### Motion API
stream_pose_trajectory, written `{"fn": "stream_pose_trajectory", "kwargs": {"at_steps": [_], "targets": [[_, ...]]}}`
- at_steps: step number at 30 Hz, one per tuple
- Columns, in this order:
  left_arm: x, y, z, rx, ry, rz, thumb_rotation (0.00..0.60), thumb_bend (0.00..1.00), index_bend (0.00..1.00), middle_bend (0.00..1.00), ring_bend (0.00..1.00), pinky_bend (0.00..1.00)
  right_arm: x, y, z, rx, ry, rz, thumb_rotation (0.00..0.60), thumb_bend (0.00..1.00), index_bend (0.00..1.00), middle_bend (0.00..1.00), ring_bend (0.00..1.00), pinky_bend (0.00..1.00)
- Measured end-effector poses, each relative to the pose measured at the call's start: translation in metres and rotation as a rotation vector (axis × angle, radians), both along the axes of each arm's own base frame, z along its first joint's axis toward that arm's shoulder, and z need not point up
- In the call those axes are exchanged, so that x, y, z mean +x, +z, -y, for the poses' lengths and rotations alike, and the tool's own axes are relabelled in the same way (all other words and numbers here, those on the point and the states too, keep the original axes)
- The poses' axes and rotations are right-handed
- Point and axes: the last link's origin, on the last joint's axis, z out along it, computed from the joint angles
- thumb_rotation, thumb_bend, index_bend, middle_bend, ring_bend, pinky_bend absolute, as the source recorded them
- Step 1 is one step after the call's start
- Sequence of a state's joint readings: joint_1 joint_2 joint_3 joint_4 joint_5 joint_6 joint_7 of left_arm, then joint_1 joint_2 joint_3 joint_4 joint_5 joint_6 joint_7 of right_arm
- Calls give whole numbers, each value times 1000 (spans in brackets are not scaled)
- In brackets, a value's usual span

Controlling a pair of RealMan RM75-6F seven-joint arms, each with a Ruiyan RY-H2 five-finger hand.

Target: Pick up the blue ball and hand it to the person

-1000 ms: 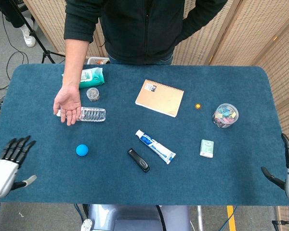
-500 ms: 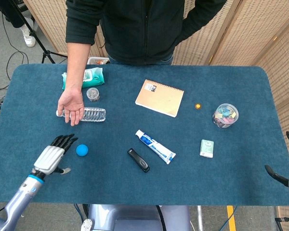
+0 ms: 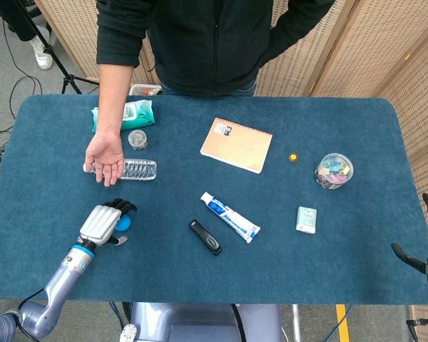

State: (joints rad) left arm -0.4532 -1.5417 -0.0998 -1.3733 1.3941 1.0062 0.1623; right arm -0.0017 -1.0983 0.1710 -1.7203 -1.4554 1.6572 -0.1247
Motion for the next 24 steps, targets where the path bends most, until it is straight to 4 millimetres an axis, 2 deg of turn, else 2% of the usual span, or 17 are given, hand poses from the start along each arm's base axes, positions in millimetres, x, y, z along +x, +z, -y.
{"fn": "stream_pose_trajectory", "kwargs": {"at_steps": [3,11,17,24], "targets": [[4,-2,0,38,-8,-2,600,425,619,583,464,579,0,0,0,1,0,3,600,0,0,0,0,0],[1,9,5,79,-18,11,600,459,637,596,477,592,0,2,-1,-5,-5,12,600,0,0,0,0,0],[10,42,14,138,-97,46,600,488,658,615,493,602,0,2,-1,-6,-7,18,600,0,0,0,0,0],[33,74,22,206,-221,127,600,482,659,615,493,602,0,1,-2,2,-11,18,600,0,0,0,0,0]]}}
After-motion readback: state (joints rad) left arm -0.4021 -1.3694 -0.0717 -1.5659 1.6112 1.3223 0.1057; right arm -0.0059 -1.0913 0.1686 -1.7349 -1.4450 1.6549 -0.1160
